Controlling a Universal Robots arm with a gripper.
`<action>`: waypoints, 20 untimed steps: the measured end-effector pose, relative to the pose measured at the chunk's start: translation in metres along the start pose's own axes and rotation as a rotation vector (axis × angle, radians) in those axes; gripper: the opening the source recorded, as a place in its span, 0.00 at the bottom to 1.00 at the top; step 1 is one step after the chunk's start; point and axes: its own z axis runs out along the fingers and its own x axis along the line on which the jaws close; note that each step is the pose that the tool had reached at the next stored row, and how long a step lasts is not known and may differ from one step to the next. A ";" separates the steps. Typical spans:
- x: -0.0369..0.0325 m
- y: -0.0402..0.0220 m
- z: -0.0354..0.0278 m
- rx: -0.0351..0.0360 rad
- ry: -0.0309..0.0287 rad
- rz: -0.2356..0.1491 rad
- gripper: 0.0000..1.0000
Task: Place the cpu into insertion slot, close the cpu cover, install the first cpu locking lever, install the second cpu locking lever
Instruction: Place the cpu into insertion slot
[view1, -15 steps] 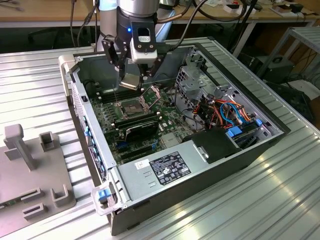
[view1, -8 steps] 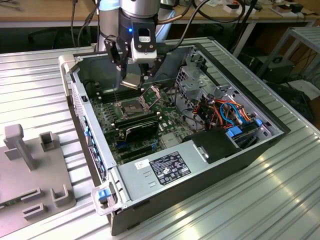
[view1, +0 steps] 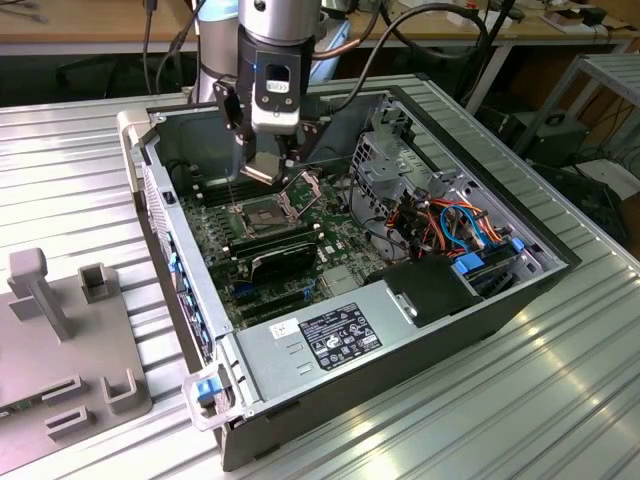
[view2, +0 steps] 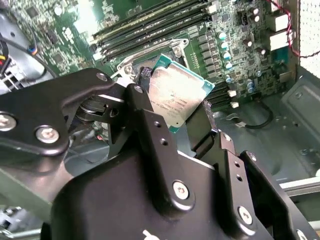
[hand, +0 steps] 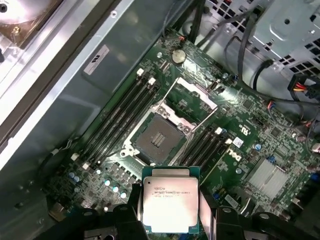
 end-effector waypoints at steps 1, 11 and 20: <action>0.0000 -0.0001 0.0009 0.0004 -0.0006 0.015 0.54; 0.0021 0.0074 0.0128 0.0057 -0.0057 0.166 0.54; 0.0023 0.0069 0.0243 0.0097 -0.0143 0.362 0.54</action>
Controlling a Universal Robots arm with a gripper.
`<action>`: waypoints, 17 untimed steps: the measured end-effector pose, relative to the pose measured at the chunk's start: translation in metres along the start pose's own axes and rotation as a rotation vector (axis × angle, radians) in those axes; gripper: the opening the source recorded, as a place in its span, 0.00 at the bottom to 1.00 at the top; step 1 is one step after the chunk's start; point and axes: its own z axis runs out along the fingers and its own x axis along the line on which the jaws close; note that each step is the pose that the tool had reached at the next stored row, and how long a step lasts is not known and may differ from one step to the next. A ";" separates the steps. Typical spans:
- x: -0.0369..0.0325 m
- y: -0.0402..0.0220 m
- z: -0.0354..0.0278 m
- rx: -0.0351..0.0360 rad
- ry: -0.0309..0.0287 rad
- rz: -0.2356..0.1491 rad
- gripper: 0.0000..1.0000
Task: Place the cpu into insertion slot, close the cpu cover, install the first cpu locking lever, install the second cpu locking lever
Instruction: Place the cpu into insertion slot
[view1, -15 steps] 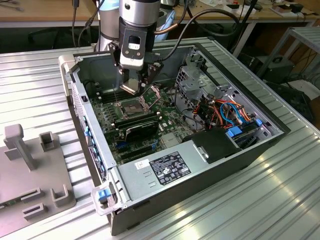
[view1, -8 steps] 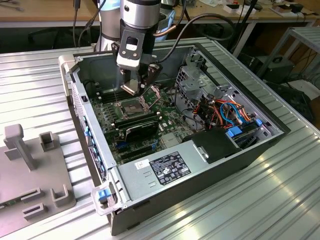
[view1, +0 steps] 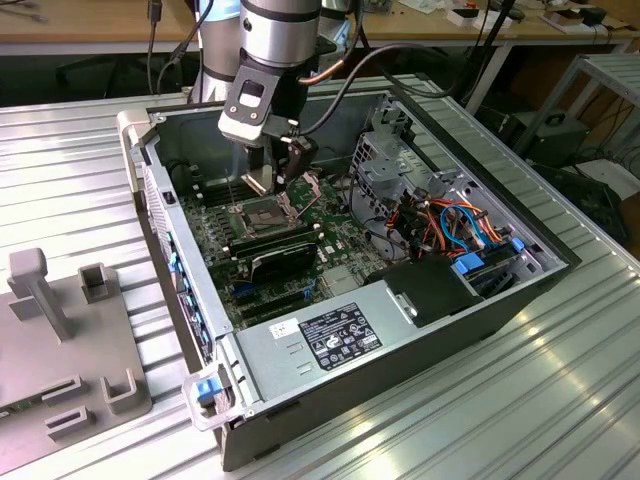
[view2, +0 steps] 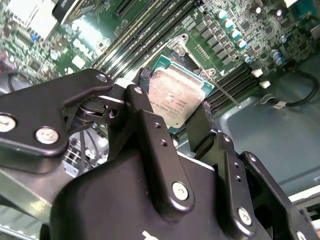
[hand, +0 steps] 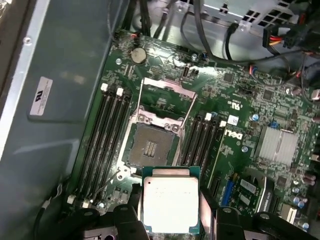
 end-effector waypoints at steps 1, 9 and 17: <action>0.0000 0.0001 0.0012 0.0003 -0.0007 0.016 0.54; 0.0063 0.0103 0.0061 0.0064 -0.0007 0.060 0.54; 0.0086 0.0113 0.0150 0.0098 -0.0058 0.199 0.54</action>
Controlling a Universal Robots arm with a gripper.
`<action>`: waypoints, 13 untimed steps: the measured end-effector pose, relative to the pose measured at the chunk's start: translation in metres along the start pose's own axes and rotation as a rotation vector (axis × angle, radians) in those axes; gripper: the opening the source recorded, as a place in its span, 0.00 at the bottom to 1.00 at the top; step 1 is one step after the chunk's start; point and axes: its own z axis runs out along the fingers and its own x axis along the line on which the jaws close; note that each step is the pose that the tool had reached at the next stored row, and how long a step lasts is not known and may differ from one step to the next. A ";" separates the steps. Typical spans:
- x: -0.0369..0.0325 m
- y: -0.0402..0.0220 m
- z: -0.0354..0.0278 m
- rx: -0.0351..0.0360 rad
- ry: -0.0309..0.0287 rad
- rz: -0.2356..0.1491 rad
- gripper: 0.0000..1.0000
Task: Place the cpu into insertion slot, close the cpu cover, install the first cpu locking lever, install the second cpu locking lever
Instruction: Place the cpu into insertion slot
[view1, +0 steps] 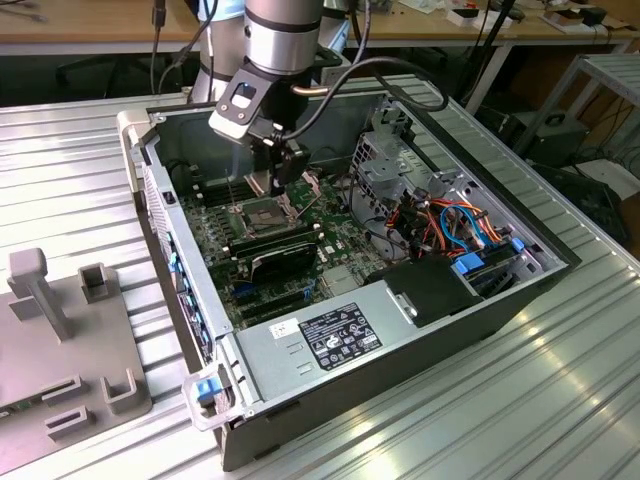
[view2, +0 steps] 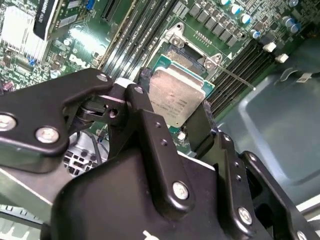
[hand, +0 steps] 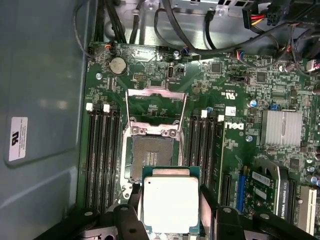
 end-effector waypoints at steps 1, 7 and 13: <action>0.0018 0.0008 0.0004 0.0005 0.0000 0.000 0.54; 0.0134 0.0042 0.0040 0.0034 0.0000 0.007 0.54; 0.0195 0.0075 0.0131 0.0055 -0.0003 0.028 0.54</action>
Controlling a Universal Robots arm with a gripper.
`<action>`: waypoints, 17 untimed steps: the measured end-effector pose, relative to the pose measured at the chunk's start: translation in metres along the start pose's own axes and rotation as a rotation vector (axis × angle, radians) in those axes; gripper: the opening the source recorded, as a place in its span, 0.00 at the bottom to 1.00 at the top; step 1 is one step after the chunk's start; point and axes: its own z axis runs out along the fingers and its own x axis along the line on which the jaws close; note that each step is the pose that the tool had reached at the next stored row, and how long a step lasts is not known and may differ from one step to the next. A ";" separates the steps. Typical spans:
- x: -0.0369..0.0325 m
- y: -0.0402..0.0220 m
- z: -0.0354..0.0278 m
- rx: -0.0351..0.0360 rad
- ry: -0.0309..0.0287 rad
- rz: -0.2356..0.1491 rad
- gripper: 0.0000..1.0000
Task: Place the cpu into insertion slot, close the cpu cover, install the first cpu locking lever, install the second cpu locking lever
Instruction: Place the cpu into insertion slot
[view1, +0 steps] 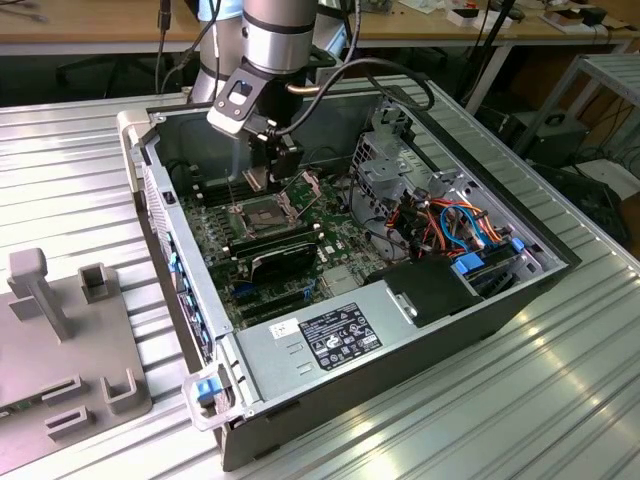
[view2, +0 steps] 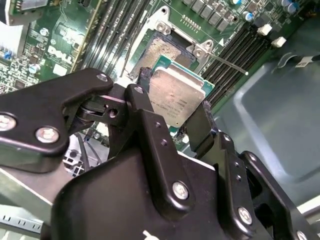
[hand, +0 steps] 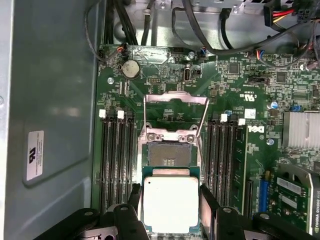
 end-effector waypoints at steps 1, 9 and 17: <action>0.0001 0.0007 0.0018 0.0006 -0.0001 0.006 0.54; 0.0068 0.0027 0.0243 0.0032 -0.0014 0.053 0.54; 0.0026 0.0071 0.0444 0.0036 -0.0017 0.053 0.54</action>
